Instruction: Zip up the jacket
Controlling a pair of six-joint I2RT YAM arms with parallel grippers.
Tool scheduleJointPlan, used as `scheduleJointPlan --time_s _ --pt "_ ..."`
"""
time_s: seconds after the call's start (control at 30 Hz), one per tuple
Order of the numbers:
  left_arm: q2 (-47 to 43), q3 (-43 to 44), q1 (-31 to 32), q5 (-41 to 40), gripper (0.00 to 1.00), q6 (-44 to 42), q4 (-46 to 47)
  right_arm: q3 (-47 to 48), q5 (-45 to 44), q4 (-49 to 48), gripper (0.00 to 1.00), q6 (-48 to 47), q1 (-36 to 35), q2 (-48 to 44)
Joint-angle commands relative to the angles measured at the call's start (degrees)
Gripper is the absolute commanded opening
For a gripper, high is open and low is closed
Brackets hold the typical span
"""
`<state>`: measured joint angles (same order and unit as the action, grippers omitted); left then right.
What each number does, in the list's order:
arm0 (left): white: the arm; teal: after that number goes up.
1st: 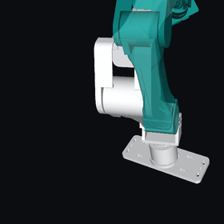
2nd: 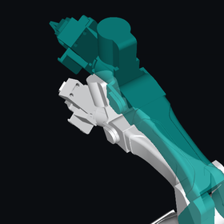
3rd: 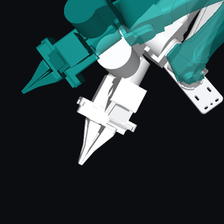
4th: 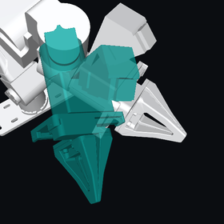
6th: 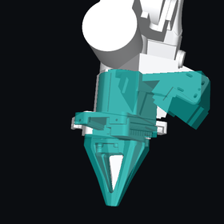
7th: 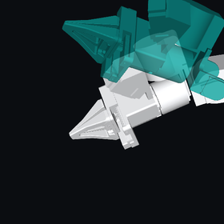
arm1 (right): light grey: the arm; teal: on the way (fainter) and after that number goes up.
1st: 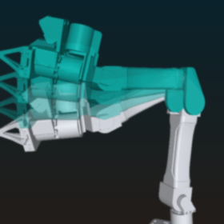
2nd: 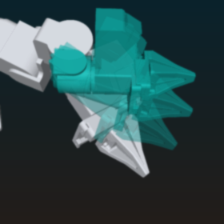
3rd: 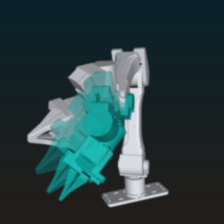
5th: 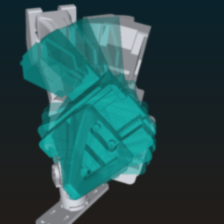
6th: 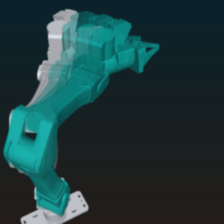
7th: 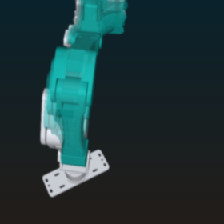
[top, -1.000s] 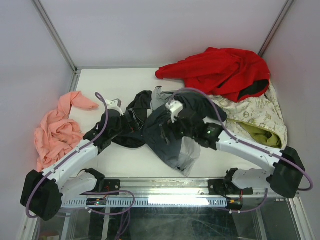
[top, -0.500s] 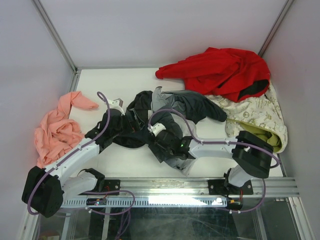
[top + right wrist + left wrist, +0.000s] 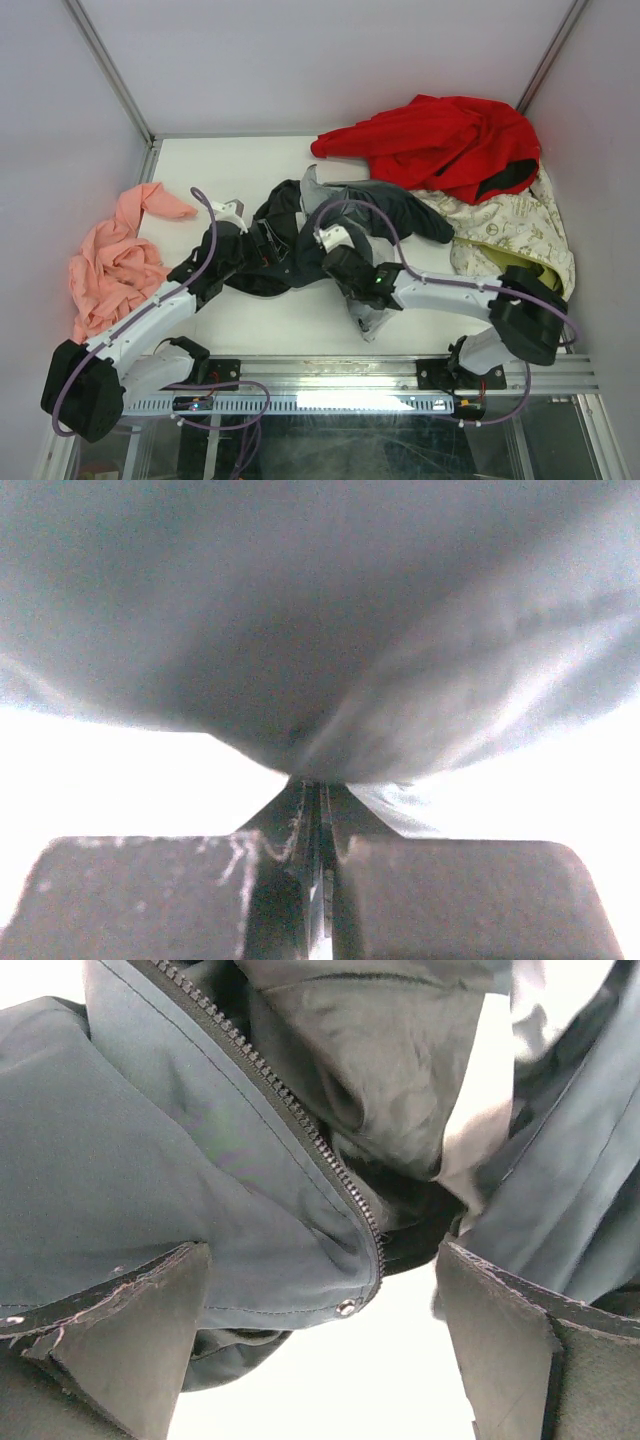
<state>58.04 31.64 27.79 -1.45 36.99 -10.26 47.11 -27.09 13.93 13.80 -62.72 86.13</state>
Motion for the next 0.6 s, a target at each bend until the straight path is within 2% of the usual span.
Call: scheduleJointPlan --time_s 0.0,0.23,0.37,0.57 --pt "-3.0 0.2 0.3 -0.7 0.99 0.4 1.6 3.6 -5.1 0.0 0.0 -1.5 4.9 -10.6" --pt "-3.4 1.3 0.3 -1.1 0.99 -0.2 0.1 7.9 -2.4 1.8 0.0 -1.4 18.4 -22.7" --pt "-2.8 2.9 0.3 -2.4 0.99 -0.7 -1.0 10.4 0.5 1.2 0.0 -1.3 25.5 -25.6" --pt "-2.8 5.6 0.3 -6.7 0.99 -1.8 -1.3 11.5 4.6 1.4 0.0 -0.2 29.6 -26.3"
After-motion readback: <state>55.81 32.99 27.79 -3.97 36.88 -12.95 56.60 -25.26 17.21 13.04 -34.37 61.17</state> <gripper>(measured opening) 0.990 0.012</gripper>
